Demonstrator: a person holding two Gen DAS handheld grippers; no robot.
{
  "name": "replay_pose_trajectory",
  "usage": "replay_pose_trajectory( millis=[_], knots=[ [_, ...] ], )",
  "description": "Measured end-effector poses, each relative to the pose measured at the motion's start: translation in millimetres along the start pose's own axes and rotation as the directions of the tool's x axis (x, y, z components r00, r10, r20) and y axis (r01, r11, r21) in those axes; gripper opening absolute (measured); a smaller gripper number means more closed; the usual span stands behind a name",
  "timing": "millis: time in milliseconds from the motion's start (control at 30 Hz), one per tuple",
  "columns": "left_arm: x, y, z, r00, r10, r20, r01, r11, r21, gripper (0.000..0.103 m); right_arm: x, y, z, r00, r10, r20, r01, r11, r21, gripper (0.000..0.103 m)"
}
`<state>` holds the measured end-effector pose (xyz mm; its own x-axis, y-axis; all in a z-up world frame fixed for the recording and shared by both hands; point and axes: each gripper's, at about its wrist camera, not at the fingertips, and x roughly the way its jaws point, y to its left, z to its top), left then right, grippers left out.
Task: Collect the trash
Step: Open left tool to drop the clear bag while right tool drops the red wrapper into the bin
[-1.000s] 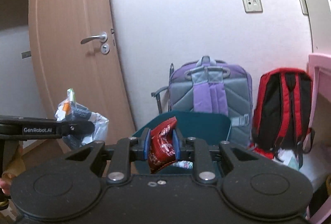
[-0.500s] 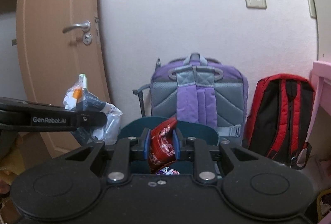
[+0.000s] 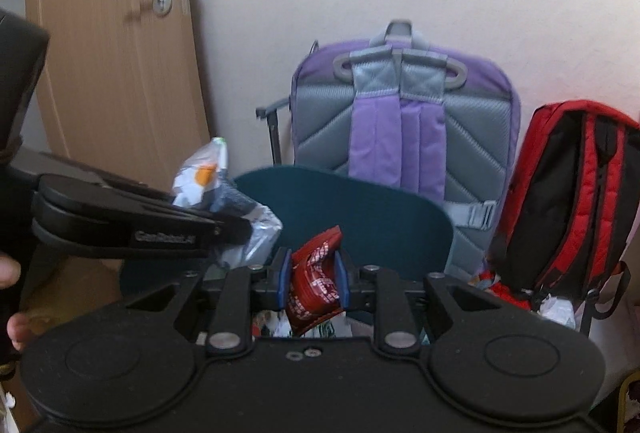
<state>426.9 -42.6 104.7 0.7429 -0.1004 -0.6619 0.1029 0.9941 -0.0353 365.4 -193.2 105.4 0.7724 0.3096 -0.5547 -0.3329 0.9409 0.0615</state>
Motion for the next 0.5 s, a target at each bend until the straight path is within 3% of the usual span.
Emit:
replay_pose_trajectory(
  millis=[167,367,433,500],
  knots=[
    [17,-8,-7,0.999,-0.013,-0.050,0.013,1.000,0.018,0.019,4,-5,-6,1.000,0.007,-0.022,-0.006,1.000,0.027,0.030],
    [18,-8,-14,0.998,-0.017,-0.064,0.016,1.000,-0.016,0.033,-2,-7,-9,1.000,-0.010,-0.029,0.011,1.000,0.028,0.040],
    [16,-6,-15,0.998,-0.008,-0.068,0.006,1.000,-0.029,0.058,-6,-8,-8,1.000,-0.013,-0.028,0.014,0.999,0.034,0.041],
    [9,-4,-16,0.999,0.005,-0.049,-0.007,0.999,-0.042,0.069,-13,-7,-8,1.000,-0.020,-0.021,0.020,0.999,0.036,0.045]
  ],
)
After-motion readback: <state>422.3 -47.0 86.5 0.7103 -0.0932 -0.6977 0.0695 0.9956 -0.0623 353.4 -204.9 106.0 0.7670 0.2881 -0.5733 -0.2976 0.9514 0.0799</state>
